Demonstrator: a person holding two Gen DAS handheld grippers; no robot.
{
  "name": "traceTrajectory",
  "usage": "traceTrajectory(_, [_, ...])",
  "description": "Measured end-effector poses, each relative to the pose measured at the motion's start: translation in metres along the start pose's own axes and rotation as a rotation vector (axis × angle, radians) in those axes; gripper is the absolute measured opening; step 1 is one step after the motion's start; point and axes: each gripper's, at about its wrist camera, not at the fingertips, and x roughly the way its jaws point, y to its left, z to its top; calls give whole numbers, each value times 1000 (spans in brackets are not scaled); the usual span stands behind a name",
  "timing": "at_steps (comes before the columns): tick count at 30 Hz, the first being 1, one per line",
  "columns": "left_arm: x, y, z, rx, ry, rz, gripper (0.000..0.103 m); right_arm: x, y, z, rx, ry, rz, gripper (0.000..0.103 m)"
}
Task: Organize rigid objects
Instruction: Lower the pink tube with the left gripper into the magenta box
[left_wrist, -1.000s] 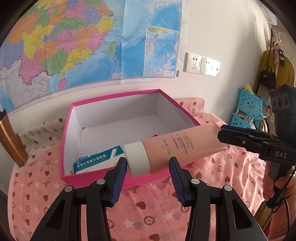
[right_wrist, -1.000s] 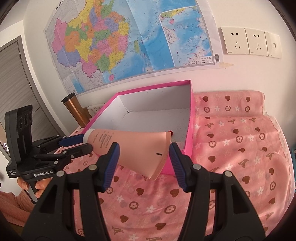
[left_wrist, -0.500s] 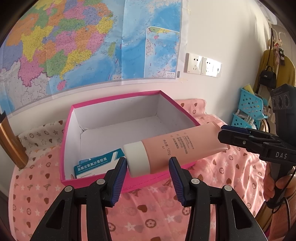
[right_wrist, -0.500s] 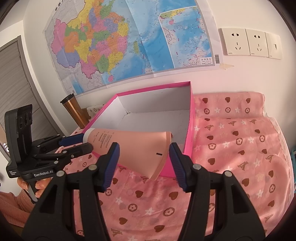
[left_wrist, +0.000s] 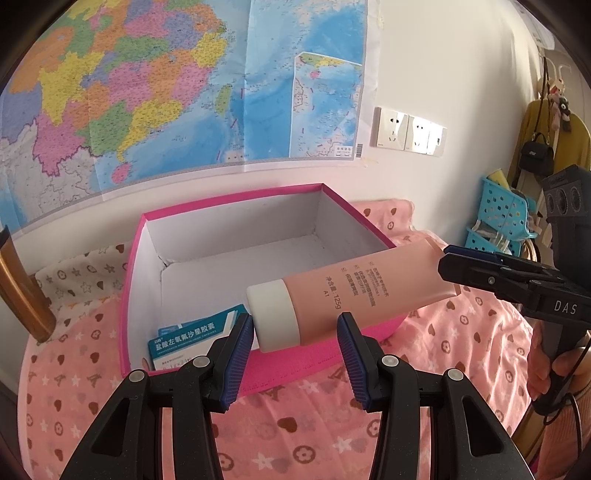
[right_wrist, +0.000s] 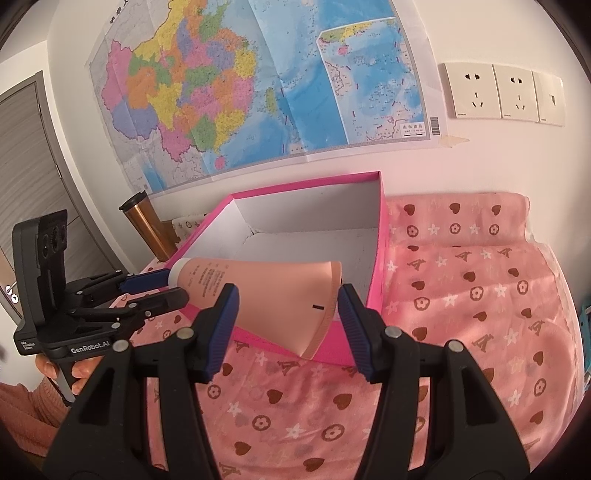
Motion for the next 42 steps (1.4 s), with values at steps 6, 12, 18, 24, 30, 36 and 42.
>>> traceTrajectory(6, [4, 1, 3, 1, 4, 3, 47, 4, -3, 5, 6, -1, 2, 58])
traceTrajectory(12, [8, 2, 6, 2, 8, 7, 47, 6, -5, 7, 9, -2, -1, 58])
traceTrajectory(18, [10, 3, 8, 0, 10, 9, 47, 9, -6, 10, 12, 2, -4, 58])
traceTrajectory(24, [12, 5, 10, -2, 11, 11, 47, 13, -7, 13, 9, 6, -8, 58])
traceTrajectory(30, [17, 7, 11, -5, 18, 14, 47, 17, -8, 15, 8, 10, -12, 58])
traceTrajectory(36, [19, 7, 11, -11, 22, 20, 47, 22, -9, 17, 6, 16, -15, 58])
traceTrajectory(42, [24, 8, 11, -10, 33, 24, 47, 27, -12, 18, 9, 21, -18, 58])
